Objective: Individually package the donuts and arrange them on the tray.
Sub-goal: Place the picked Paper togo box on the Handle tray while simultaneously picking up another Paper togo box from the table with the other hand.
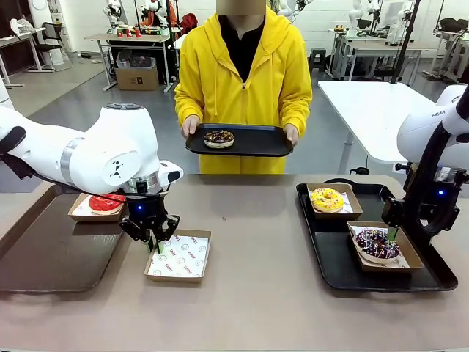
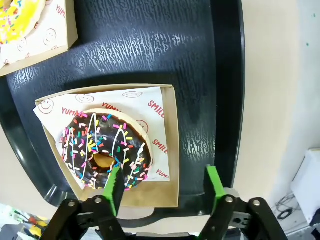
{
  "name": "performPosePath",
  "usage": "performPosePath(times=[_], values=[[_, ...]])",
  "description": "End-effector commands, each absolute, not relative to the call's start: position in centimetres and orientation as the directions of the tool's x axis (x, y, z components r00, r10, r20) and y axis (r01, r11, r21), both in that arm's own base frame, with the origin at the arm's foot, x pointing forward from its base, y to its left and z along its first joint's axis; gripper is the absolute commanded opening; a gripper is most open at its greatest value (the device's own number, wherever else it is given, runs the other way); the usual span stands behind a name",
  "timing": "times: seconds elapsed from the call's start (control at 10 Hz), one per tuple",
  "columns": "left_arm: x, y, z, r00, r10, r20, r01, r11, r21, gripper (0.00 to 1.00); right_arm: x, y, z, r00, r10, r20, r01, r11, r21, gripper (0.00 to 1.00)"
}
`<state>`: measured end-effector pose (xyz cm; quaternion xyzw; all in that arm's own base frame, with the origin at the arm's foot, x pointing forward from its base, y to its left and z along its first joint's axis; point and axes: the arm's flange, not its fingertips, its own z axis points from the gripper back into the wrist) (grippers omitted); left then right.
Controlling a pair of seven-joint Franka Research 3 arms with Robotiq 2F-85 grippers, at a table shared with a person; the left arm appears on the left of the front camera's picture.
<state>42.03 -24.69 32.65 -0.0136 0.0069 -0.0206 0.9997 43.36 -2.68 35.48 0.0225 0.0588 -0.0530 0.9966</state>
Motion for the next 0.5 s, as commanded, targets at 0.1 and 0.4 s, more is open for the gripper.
performPosePath(times=[0.1, 0.4], values=[[42.0, -25.1, 32.9, 0.999, -0.031, -0.023, 0.030, 0.998, -0.046, 0.00, 43.2, -2.9, 35.9, 0.989, -0.086, -0.118, 0.094, 0.993, 0.069, 1.00], [42.1, -25.0, 33.4, 0.999, -0.027, -0.027, 0.025, 0.998, -0.051, 0.00, 42.6, -2.8, 36.8, 0.993, -0.075, -0.096, 0.083, 0.993, 0.085, 1.00]])
